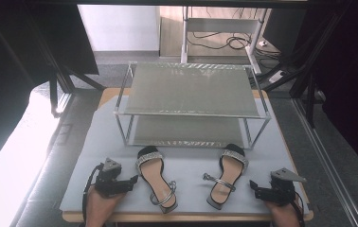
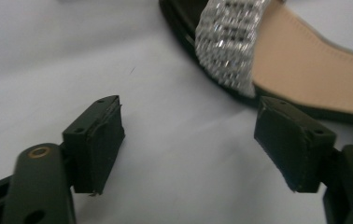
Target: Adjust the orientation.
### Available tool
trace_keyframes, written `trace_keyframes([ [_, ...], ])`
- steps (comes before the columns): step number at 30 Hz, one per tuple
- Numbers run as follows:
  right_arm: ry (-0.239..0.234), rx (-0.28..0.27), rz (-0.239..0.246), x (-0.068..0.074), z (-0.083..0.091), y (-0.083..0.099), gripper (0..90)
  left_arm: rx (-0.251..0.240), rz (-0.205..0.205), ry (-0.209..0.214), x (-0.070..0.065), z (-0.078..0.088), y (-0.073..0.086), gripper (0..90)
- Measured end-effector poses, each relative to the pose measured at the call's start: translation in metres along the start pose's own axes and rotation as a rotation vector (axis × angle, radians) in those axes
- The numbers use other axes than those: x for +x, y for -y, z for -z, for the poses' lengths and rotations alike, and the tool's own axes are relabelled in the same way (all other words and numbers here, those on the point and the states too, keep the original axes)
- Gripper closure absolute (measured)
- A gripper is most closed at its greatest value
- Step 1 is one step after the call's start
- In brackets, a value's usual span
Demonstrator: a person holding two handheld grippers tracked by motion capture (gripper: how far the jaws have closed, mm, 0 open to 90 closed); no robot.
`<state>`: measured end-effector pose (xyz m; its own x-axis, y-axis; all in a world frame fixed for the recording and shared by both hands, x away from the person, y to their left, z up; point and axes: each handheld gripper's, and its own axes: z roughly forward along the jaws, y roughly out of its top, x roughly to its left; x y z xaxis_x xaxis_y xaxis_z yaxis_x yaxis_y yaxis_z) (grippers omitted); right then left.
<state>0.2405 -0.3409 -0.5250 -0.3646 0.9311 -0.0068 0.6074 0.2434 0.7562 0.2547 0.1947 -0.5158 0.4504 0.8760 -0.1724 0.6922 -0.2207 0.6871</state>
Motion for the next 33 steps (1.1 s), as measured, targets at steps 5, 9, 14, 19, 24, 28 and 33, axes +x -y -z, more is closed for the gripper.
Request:
trace_keyframes([
  [5, 0.0, 0.0, -0.001, 0.0, 0.0, 0.0, 8.9, -0.027, 0.014, 0.053, -0.003, -0.006, -0.012, 35.7],
  [9, 0.0, 0.0, -0.001, 0.0, 0.0, 0.0, 8.9, -0.017, 0.053, 0.088, -0.004, -0.011, -0.021, 49.3],
  [14, -0.001, 0.0, -0.001, 0.0, 0.0, 0.0, 8.9, 0.005, 0.075, 0.09, -0.004, -0.016, -0.027, 65.1],
  [19, -0.001, 0.001, -0.003, 0.0, 0.0, 0.0, 8.9, 0.003, 0.043, 0.12, -0.003, -0.019, -0.029, 67.8],
  [24, -0.001, 0.0, -0.002, 0.0, 0.0, 0.0, 8.9, 0.026, -0.005, 0.173, -0.013, -0.028, -0.038, 68.9],
  [28, -0.001, 0.0, -0.002, 0.0, 0.0, 0.0, 8.9, 0.045, -0.059, 0.231, -0.024, -0.041, -0.048, 69.4],
  [33, -0.002, 0.002, -0.001, 0.0, 0.0, 0.0, 8.9, 0.029, -0.077, 0.246, -0.033, -0.057, -0.059, 69.3],
])
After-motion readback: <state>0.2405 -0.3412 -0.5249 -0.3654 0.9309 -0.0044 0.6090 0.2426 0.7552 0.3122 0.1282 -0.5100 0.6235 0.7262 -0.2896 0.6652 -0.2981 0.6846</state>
